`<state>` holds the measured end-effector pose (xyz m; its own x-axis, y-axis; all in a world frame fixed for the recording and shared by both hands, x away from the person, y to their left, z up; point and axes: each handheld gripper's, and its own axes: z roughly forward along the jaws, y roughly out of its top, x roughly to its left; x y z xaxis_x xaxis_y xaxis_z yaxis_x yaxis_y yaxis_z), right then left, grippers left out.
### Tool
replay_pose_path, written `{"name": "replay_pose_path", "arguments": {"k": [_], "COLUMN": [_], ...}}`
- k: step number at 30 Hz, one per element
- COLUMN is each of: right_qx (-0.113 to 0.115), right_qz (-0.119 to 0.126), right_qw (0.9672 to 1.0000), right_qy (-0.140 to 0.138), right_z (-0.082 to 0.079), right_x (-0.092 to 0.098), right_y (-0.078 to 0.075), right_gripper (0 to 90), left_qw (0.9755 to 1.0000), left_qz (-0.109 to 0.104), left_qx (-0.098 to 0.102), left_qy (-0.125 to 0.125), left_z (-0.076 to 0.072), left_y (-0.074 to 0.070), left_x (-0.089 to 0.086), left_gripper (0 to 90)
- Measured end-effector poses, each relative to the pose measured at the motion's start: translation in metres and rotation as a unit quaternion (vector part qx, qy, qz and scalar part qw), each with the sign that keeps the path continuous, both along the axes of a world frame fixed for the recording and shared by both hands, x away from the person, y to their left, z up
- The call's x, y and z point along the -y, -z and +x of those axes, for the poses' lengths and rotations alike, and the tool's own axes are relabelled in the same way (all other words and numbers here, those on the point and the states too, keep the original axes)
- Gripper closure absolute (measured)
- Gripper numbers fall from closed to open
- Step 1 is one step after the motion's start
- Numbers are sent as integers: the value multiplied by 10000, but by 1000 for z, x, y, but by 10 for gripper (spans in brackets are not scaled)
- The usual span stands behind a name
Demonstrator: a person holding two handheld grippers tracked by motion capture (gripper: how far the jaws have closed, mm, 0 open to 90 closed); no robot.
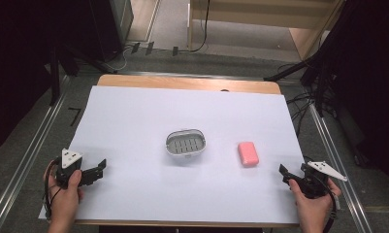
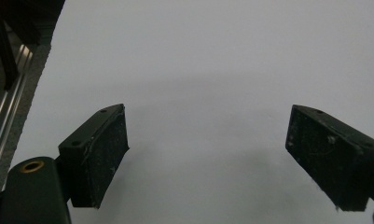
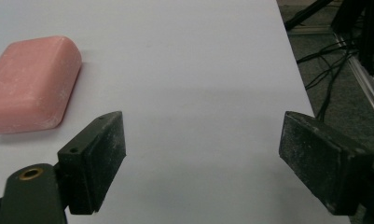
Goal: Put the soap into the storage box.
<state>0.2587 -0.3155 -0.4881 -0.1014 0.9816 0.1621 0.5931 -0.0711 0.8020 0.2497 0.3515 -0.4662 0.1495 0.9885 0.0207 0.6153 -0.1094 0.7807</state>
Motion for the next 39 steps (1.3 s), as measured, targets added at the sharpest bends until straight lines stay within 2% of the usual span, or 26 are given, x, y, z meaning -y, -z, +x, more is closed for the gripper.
{"name": "replay_pose_path", "arguments": {"k": [7, 8, 13, 23, 31, 32, 39], "right_qx": [-114, -145, -154, -267, -404, -503, -694], "right_qz": [4, -83, -118, -169, -127, -140, -90], "right_qw": [9999, 9998, 9995, 9982, 9972, 9964, 9956], "right_qy": [-6, -78, -242, -502, -624, -668, -620], "right_z": [2, 3, 5, 12, 17, 19, 25], "right_x": [-15, -23, -36, -53, -59, -59, -57], "right_y": [-4, -5, -9, -18, -24, -26, -29], "right_gripper": [150, 151, 151, 148, 143, 139, 139], "left_qw": [10000, 10000, 10000, 9999, 9999, 9999, 9999], "left_qz": [21, 36, 38, 144, 162, 132, 101], "left_qx": [-42, -22, 17, 44, 10, 31, -7], "left_qy": [12, 6, 16, 26, 45, 30, 45], "left_z": [1, 0, 0, -1, 0, -1, 0], "left_y": [0, 0, 0, 0, 0, 0, 0], "left_x": [0, 1, 1, 3, 3, 3, 2], "left_gripper": [137, 137, 138, 138, 138, 138, 138]}}
